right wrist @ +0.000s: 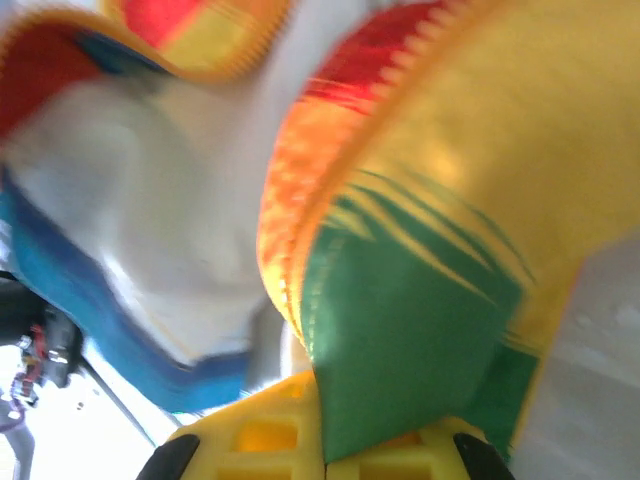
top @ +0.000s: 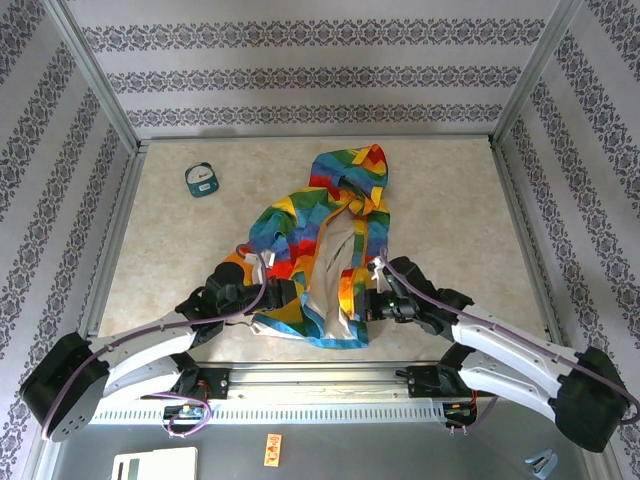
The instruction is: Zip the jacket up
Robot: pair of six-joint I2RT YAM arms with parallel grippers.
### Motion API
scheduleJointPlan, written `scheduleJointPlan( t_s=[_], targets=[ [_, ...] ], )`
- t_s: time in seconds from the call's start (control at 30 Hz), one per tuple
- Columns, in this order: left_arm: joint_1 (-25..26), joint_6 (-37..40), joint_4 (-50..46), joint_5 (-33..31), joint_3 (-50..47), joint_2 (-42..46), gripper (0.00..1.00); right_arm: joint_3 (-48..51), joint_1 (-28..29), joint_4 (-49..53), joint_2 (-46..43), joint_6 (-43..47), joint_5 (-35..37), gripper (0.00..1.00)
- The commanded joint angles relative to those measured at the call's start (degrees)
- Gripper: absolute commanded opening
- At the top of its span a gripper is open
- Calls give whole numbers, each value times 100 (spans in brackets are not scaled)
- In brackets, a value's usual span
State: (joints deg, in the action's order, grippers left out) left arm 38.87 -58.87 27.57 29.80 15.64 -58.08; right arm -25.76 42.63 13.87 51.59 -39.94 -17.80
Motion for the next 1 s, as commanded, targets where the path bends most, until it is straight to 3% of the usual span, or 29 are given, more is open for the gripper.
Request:
scheduleJointPlan(
  t_s=[0.0,0.33,0.6,0.73,0.97],
  targets=[
    [-62,501,221,-19,239,180,0,-385,41,-195,-140,289,132,0],
    [-82,1727,478,-4,515,333,0,-1362,-48,-525,362,1123,-390,0],
    [-95,2490,661,-363,440,535,0,-1477,-158,-1662,1012,1216,-989,0],
    [-99,2607,1068,-540,267,520,0,-1456,-167,-2153,1272,1190,-1139,0],
    [-99,2622,1818,-255,239,16,0,-1537,-176,-2443,1492,1225,-1242,0]
  ],
)
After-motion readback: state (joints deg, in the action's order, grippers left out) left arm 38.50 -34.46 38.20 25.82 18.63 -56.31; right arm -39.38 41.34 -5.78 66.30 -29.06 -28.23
